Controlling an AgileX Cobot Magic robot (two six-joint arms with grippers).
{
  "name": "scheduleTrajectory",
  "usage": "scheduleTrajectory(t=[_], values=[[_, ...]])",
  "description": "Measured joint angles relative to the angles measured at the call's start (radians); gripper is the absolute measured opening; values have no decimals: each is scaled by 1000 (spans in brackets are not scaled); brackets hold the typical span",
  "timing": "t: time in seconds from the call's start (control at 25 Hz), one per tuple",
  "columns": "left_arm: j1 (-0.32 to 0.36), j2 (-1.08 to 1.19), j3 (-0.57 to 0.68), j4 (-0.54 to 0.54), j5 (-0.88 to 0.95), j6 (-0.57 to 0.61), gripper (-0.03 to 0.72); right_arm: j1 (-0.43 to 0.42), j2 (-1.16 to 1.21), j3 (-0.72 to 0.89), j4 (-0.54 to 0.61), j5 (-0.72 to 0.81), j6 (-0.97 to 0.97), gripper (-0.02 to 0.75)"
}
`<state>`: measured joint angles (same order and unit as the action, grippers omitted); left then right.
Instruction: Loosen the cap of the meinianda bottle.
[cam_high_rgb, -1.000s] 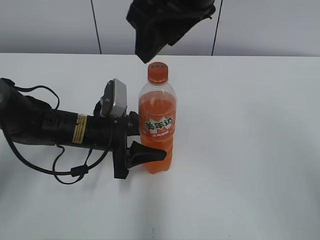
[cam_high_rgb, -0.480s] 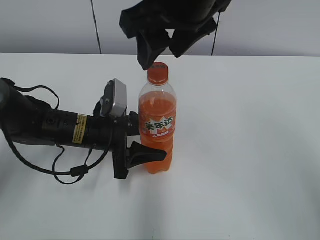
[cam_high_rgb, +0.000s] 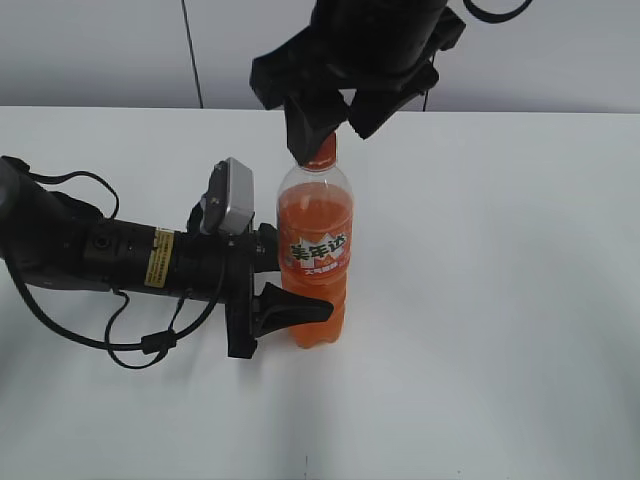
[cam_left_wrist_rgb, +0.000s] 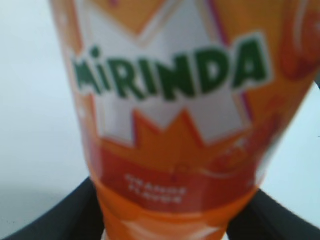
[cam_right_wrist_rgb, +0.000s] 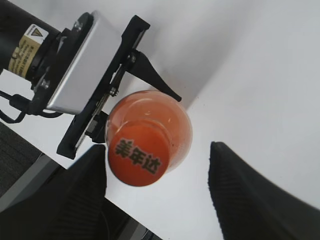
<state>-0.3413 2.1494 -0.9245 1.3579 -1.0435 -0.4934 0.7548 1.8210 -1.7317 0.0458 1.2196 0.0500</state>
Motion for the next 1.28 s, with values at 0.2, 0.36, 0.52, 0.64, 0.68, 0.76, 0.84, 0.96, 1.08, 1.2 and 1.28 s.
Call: scheduleTrajectory(t=[0.2, 0.36, 0.52, 0.64, 0.68, 0.76, 0.84, 0.96, 1.08, 1.2, 1.28], values=[[0, 0, 0, 0, 0, 0, 412, 0, 1, 6, 3, 0, 0, 484], [0, 0, 0, 0, 0, 0, 412, 0, 1, 6, 28, 0, 1, 465], [0, 0, 0, 0, 0, 0, 412, 0, 1, 6, 34, 0, 2, 313], [0, 0, 0, 0, 0, 0, 412, 0, 1, 6, 37, -2, -14, 267], [0, 0, 0, 0, 0, 0, 412, 0, 1, 6, 37, -2, -33, 267], [0, 0, 0, 0, 0, 0, 412, 0, 1, 6, 37, -2, -96, 267], [0, 0, 0, 0, 0, 0, 412, 0, 1, 6, 37, -2, -215, 267], [0, 0, 0, 2, 1, 0, 412, 0, 1, 6, 36, -2, -436, 267], [0, 0, 0, 5, 3, 2, 412, 0, 1, 6, 35, -2, -697, 267], [0, 0, 0, 6, 3, 4, 412, 0, 0, 6, 29, -3, -946, 267], [0, 0, 0, 6, 3, 4, 412, 0, -1, 6, 25, -4, -1082, 267]])
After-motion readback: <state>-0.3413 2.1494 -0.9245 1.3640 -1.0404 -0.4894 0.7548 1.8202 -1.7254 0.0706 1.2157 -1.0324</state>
